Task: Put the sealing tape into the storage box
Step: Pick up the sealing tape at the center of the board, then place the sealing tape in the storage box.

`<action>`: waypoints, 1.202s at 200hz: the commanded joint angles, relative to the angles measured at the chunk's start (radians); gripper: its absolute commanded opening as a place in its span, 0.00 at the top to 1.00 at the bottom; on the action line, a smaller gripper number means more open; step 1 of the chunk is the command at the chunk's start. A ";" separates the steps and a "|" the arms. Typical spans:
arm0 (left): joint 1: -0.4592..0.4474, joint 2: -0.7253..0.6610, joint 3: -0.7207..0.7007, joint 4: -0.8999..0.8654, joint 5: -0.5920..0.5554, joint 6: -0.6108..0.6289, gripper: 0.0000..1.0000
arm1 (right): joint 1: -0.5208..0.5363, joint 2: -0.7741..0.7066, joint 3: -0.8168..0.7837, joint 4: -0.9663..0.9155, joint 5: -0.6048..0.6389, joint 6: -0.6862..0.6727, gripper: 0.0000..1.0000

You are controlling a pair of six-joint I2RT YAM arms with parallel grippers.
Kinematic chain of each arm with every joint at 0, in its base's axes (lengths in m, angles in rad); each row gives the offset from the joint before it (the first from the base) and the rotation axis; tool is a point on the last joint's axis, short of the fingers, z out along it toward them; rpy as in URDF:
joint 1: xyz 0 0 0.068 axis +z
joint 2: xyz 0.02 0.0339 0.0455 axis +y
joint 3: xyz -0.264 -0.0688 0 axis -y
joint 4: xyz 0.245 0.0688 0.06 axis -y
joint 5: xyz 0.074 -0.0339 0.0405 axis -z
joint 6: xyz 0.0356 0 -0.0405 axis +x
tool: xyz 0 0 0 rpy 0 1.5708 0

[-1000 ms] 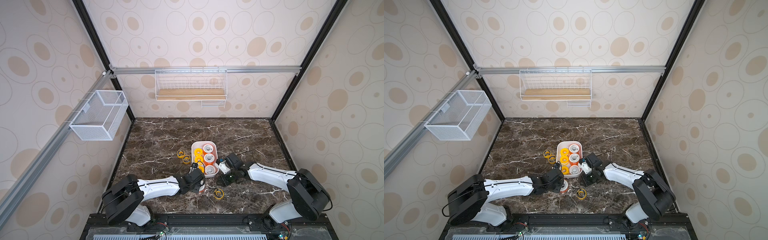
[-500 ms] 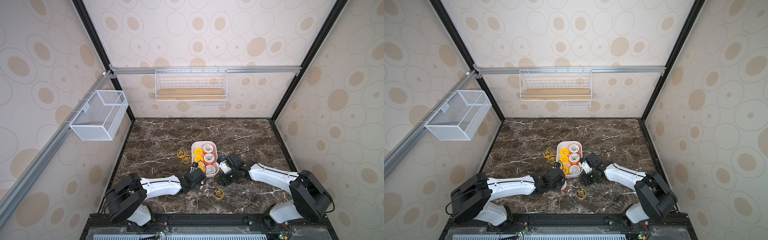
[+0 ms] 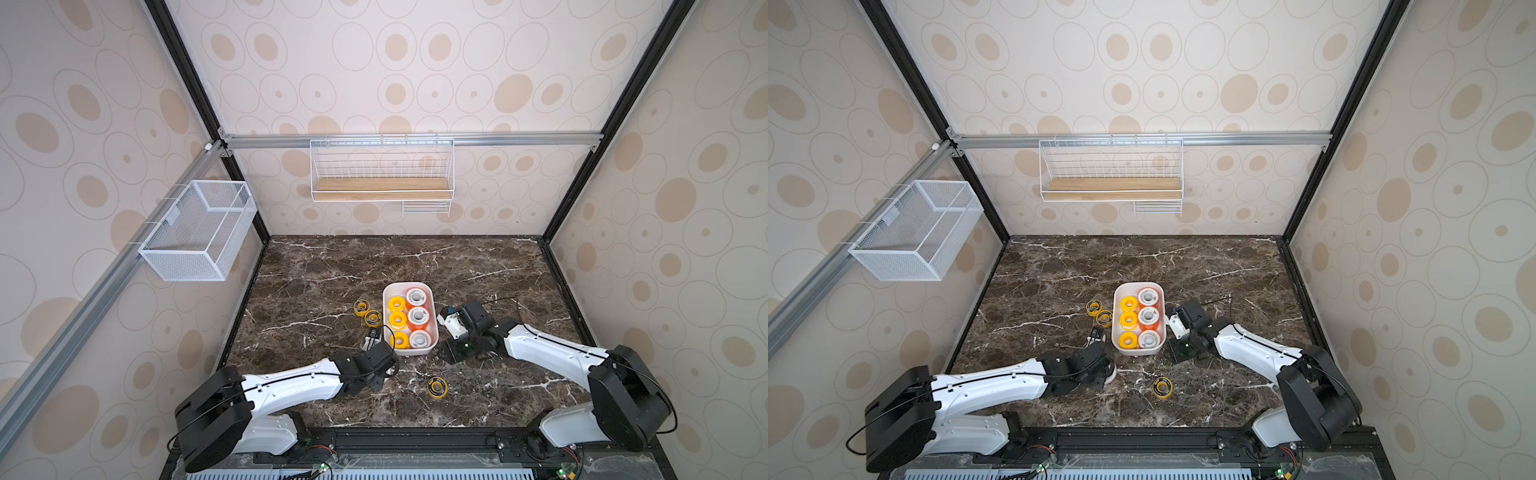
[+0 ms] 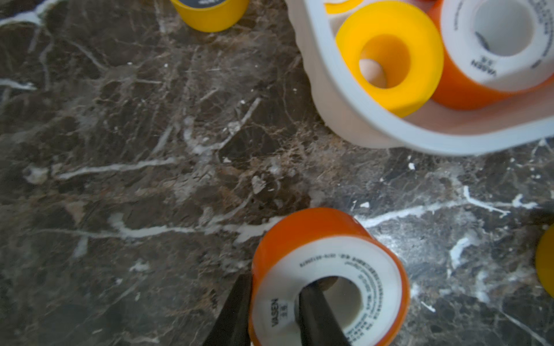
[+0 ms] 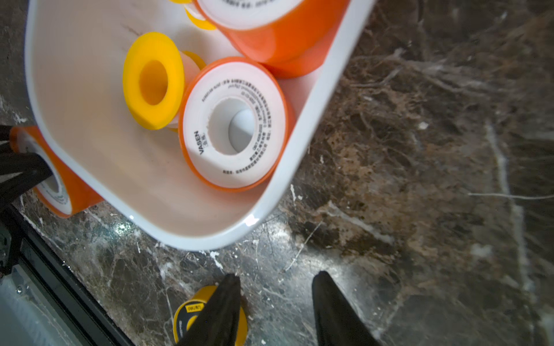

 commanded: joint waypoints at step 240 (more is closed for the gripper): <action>0.140 0.400 0.586 -0.040 0.260 0.284 0.72 | -0.138 0.242 0.272 -0.035 -0.213 -0.041 0.66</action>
